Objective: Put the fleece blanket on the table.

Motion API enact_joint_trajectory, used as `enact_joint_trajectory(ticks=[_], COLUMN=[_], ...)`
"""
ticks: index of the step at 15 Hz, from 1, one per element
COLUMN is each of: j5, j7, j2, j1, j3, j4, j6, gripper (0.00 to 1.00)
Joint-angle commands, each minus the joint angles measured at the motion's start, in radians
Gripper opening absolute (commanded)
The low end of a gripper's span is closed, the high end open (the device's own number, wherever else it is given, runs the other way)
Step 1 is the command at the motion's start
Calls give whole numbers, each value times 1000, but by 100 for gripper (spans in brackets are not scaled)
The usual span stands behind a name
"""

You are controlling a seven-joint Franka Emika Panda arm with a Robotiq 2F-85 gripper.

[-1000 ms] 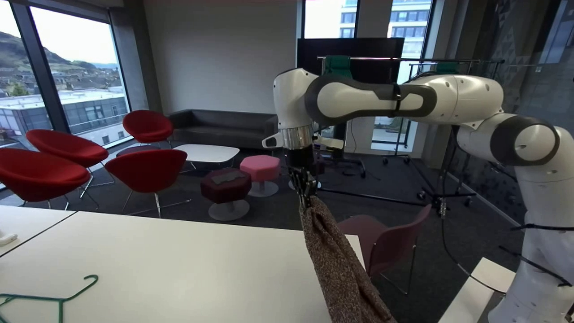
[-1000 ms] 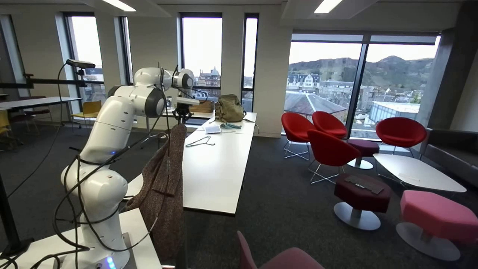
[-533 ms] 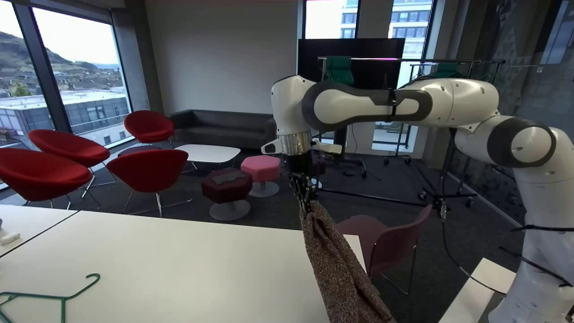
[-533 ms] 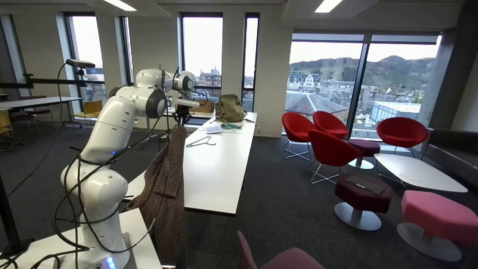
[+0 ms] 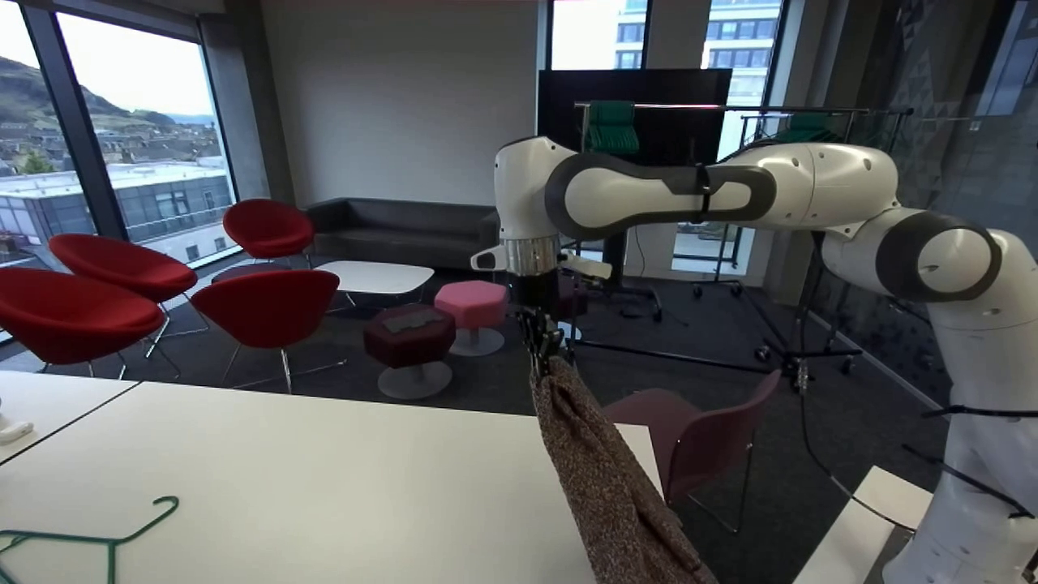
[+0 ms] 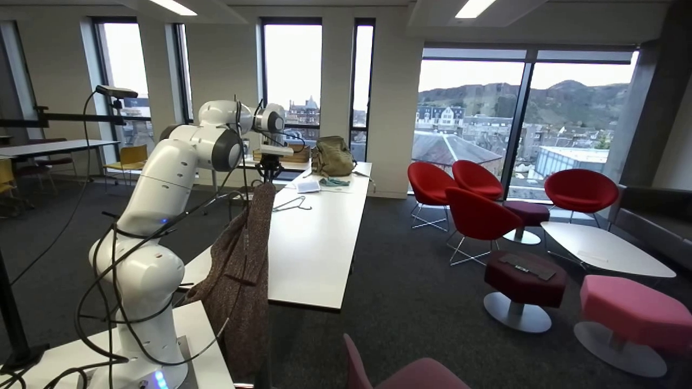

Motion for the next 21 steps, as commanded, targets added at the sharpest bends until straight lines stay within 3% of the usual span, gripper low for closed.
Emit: enact_joint_trajectory(ticks=[1,6,13,16,19,20,21], j5=[-102,-299,-614,-643,-602,-521,-484], j7=[-61,-155,-351,-429,-484,-500,-523], j2=[-12,-19,4,49,107,96,129], j1=[30,122,350,399,402,412,400], j3=[-13,-9,-13,2,12,-62,-69], j4=[164,332,539,619,668,627,643], j6=[-39,-183,-320,-237,-122,-44,13], gripper=[3,3,3,3,3,3,3])
